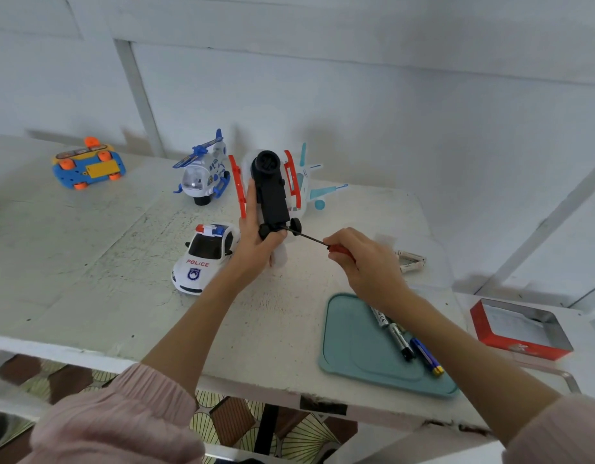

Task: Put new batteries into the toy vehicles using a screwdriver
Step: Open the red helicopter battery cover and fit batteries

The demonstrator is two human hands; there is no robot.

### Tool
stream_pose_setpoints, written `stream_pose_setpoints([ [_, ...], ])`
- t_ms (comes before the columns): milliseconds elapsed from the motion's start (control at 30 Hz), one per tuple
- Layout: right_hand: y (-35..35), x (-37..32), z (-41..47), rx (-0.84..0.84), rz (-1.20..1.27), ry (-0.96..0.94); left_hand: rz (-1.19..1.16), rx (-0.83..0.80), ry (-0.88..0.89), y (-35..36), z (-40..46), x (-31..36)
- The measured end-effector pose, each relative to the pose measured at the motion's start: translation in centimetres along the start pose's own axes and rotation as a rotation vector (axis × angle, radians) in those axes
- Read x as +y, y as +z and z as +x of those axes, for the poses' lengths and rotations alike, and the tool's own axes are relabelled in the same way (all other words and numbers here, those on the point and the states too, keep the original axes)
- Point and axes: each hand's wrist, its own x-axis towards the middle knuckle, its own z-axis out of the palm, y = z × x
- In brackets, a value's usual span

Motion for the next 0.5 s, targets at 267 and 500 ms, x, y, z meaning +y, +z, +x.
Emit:
stream_pose_setpoints([
  [267, 0.2, 0.76, -0.16, 0.075, -0.066, -0.083, 0.005, -0.018, 0.04, 0.04, 0.2, -0.34],
  [500, 0.0, 0.9, -0.49, 0.18, -0.061, -0.152, -0.014, 0.028, 0.072, 0.23, 0.47, -0.96],
])
